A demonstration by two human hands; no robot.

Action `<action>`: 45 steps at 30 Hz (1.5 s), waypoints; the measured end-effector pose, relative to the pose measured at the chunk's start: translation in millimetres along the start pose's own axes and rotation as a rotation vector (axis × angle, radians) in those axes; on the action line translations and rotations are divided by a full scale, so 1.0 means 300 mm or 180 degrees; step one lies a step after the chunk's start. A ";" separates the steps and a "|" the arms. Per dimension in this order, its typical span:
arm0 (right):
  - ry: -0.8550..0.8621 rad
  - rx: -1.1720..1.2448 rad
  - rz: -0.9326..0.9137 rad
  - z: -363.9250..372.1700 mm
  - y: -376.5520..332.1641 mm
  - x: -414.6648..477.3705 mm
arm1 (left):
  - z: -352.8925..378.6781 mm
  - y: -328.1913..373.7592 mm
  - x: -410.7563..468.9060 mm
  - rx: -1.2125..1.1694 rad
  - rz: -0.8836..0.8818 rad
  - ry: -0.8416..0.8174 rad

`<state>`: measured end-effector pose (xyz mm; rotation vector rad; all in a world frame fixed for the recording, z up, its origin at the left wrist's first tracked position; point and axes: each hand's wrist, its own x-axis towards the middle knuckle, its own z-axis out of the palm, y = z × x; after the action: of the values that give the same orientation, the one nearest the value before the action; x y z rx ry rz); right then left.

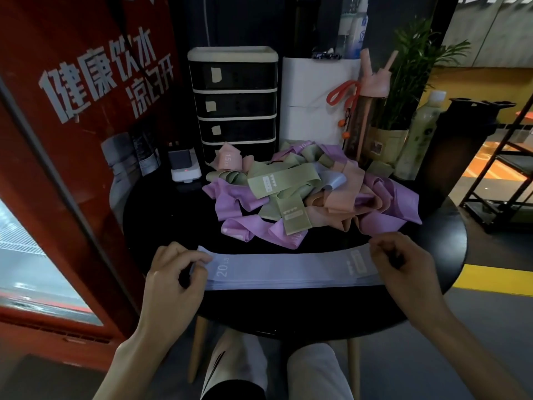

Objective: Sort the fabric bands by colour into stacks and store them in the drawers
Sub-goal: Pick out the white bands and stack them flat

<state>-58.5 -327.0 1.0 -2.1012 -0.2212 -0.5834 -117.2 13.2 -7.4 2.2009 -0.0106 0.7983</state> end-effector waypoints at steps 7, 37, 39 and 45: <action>-0.0139 -0.0560 -0.0493 0.007 0.016 0.021 | 0.006 0.087 0.040 0.0795 0.0890 -0.0090; -0.1023 -0.0653 0.0416 0.181 -0.022 0.596 | 0.382 0.189 0.204 0.1367 0.0678 -0.1573; -0.0939 -0.0676 0.0306 0.181 -0.028 0.608 | 0.381 0.187 0.205 0.1337 0.0683 -0.1578; -0.0551 -0.0595 -0.0379 0.118 -0.117 0.663 | 0.367 0.205 0.212 0.1007 0.0818 -0.1119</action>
<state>113.4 -290.7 106.9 -2.3343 -0.4061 -0.5081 -22.2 -89.0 13.7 2.6547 -0.3703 0.5662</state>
